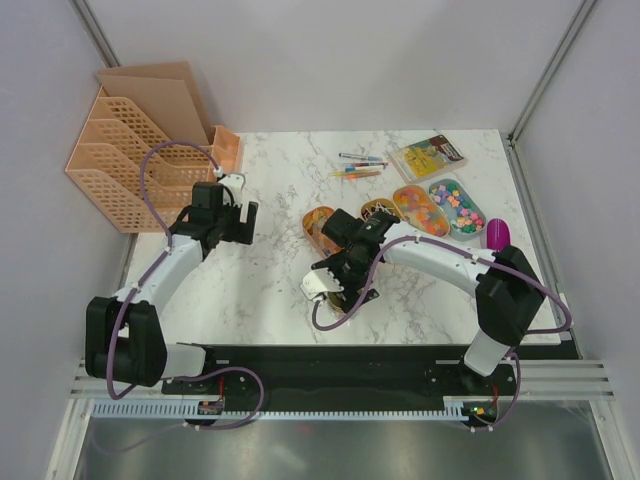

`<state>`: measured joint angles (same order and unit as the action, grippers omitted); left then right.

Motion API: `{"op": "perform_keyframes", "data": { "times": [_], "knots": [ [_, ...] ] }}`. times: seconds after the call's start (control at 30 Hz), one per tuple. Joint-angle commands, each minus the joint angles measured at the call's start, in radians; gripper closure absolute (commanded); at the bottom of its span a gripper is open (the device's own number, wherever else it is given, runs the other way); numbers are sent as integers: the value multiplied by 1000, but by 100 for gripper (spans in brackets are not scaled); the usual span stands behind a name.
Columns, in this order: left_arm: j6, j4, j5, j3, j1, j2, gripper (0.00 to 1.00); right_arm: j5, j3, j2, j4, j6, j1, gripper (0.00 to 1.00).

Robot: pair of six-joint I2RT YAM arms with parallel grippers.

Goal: Pack the candies
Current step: Close the bottle lid on the packing bottle.

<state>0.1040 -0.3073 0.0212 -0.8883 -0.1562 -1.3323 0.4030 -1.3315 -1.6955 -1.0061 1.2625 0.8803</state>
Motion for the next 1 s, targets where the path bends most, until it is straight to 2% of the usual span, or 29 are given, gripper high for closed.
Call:
{"op": "perform_keyframes", "data": {
  "times": [0.0, 0.8, 0.83, 0.87, 0.9, 0.97],
  "knots": [
    [0, 36, -9, 15, 9, 39, 0, -13, -9, -15, 37, -29, 9, 14],
    [-7, 39, -18, 26, 15, 42, 0, -58, 89, -1, 107, -89, 25, 14],
    [-9, 40, -18, 28, 15, 42, 0, -64, 98, 3, 107, -89, 23, 13],
    [-9, 40, -18, 29, 15, 41, 0, -69, 104, 10, 110, -89, 23, 5],
    [-10, 39, -18, 28, 15, 42, 0, -72, 112, 26, 116, -89, 23, 2],
    [-10, 39, -18, 29, 15, 42, 0, -81, 140, 49, 130, -98, 25, 2]
  ]
}}
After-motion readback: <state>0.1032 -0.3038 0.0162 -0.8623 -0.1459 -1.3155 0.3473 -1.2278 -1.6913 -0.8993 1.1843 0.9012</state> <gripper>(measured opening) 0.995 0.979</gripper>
